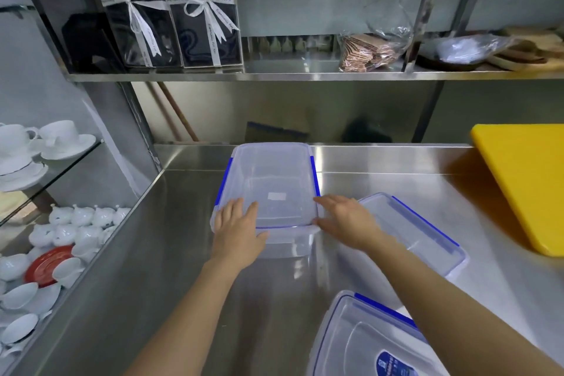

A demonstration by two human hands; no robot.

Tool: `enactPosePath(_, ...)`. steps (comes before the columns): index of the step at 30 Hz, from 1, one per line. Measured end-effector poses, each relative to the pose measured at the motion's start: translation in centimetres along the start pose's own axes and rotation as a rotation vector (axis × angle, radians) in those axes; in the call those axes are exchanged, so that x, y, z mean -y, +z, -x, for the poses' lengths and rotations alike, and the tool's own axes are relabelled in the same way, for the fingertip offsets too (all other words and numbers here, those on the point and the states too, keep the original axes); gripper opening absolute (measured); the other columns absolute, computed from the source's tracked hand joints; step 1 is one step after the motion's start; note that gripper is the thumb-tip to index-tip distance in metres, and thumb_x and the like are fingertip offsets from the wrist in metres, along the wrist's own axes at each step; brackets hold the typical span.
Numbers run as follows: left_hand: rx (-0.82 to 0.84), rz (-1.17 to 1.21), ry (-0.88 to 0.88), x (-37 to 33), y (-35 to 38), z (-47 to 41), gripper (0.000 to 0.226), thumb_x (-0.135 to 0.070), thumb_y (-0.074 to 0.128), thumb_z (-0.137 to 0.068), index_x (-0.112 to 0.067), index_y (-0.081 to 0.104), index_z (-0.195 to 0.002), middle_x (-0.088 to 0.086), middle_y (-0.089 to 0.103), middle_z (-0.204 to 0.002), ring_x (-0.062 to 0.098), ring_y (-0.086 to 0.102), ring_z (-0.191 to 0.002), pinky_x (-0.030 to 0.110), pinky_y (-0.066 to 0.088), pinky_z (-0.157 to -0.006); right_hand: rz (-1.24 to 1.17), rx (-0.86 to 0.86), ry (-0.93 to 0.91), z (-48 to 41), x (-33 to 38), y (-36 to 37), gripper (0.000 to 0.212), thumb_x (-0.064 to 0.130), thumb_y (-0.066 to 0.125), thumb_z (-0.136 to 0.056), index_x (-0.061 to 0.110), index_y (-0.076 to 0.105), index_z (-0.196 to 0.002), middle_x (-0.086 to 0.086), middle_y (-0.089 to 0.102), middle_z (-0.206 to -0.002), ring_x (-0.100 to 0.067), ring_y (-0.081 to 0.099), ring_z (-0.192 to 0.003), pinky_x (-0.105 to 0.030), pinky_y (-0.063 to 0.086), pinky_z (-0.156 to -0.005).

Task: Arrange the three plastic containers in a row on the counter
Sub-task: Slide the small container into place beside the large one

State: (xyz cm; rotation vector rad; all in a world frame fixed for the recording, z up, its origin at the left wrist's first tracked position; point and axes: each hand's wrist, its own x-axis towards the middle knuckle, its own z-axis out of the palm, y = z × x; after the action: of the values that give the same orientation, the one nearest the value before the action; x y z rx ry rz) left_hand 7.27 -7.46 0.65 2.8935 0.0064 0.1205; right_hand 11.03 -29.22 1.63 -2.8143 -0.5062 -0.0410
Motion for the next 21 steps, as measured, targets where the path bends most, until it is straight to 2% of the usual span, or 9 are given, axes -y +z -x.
enactPosePath(2, -0.108, 0.104, 0.070, -2.8, -0.2, 0.4, 0.058, -0.039, 0.049, -0.090, -0.018, 0.031, -0.140, 0.008, 0.024, -0.153, 0.025, 0.017, -0.141, 0.038, 0.013, -0.114, 0.011, -0.092, 0.048, 0.7, -2.0, -1.1, 0.043, 0.038, 0.050, -0.089, 0.016, 0.051, -0.125, -0.007, 0.058, -0.129, -0.030, 0.055, -0.110, -0.040, 0.047, -0.092)
enactPosePath(4, -0.136, 0.254, 0.145, -6.6, 0.1, 1.0, 0.049, -0.036, 0.051, -0.089, -0.017, 0.040, -0.133, 0.006, 0.041, -0.143, 0.025, 0.035, -0.131, 0.037, 0.029, -0.107, -0.010, -0.157, 0.103, 1.8, -4.7, -1.7, 0.042, 0.038, 0.051, -0.089, 0.019, 0.052, -0.125, -0.004, 0.056, -0.132, -0.026, 0.053, -0.115, -0.039, 0.043, -0.097)
enactPosePath(7, 0.097, 0.516, 0.113, -11.7, 1.4, 2.3, 0.045, -0.041, 0.053, -0.087, -0.019, 0.041, -0.125, 0.001, 0.058, -0.124, 0.024, 0.055, -0.111, 0.035, 0.046, -0.087, 0.022, -0.155, 0.251, 3.6, -8.5, -1.7, 0.049, 0.047, 0.049, -0.087, 0.023, 0.047, -0.129, -0.004, 0.048, -0.139, -0.024, 0.043, -0.125, -0.041, 0.031, -0.105)
enactPosePath(9, 0.303, 0.621, 0.061, -14.1, 2.6, 2.6, 0.042, -0.044, 0.055, -0.084, -0.021, 0.043, -0.117, -0.001, 0.061, -0.113, 0.020, 0.058, -0.103, 0.031, 0.046, -0.081, 0.069, -0.099, 0.369, 4.6, -10.5, -1.2, 0.059, 0.058, 0.045, -0.084, 0.026, 0.042, -0.134, -0.004, 0.041, -0.144, -0.025, 0.035, -0.131, -0.045, 0.025, -0.108)
enactPosePath(11, 0.467, 0.715, -0.009, -15.8, 3.9, 2.6, 0.040, -0.043, 0.058, -0.081, -0.019, 0.049, -0.111, -0.002, 0.062, -0.111, 0.018, 0.058, -0.100, 0.033, 0.047, -0.085, 0.080, -0.038, 0.469, 5.7, -12.1, -0.6, 0.068, 0.067, 0.040, -0.080, 0.028, 0.037, -0.136, -0.005, 0.038, -0.146, -0.026, 0.030, -0.135, -0.049, 0.022, -0.108)
enactPosePath(13, 0.555, 0.799, -0.091, -16.8, 4.8, 2.5, 0.043, -0.043, 0.060, -0.077, -0.019, 0.055, -0.112, 0.000, 0.063, -0.114, 0.018, 0.058, -0.102, 0.034, 0.047, -0.088, 0.059, 0.010, 0.546, 6.6, -13.2, -0.2, 0.075, 0.073, 0.038, -0.076, 0.029, 0.035, -0.137, -0.006, 0.039, -0.145, -0.028, 0.032, -0.134, -0.053, 0.023, -0.108)
enactPosePath(15, 0.576, 0.839, -0.151, -17.8, 5.6, 2.3, 0.046, -0.046, 0.062, -0.074, -0.017, 0.056, -0.109, 0.001, 0.062, -0.114, 0.018, 0.057, -0.103, 0.033, 0.045, -0.087, 0.024, 0.050, 0.605, 7.2, -14.0, 0.0, 0.079, 0.076, 0.037, -0.074, 0.029, 0.033, -0.138, -0.006, 0.041, -0.143, -0.030, 0.038, -0.130, -0.053, 0.027, -0.106)
enactPosePath(18, 0.580, 0.885, -0.190, -18.7, 6.6, 2.1, 0.049, -0.044, 0.062, -0.074, -0.014, 0.055, -0.112, 0.004, 0.061, -0.117, 0.022, 0.056, -0.107, 0.039, 0.045, -0.097, -0.006, 0.086, 0.612, 7.6, -14.5, 0.4, 0.081, 0.075, 0.039, -0.074, 0.027, 0.028, -0.138, -0.007, 0.043, -0.140, -0.031, 0.045, -0.121, -0.049, 0.040, -0.096)
enactPosePath(21, 0.569, 0.987, -0.230, -19.1, 7.1, 2.0, 0.049, -0.039, 0.064, -0.076, -0.015, 0.053, -0.117, 0.005, 0.059, -0.122, 0.022, 0.056, -0.108, 0.034, 0.045, -0.094, 0.009, 0.083, 0.606, 7.5, -14.7, 0.5, 0.082, 0.075, 0.040, -0.073, 0.025, 0.030, -0.137, -0.007, 0.048, -0.132, -0.029, 0.051, -0.113, -0.043, 0.049, -0.087)
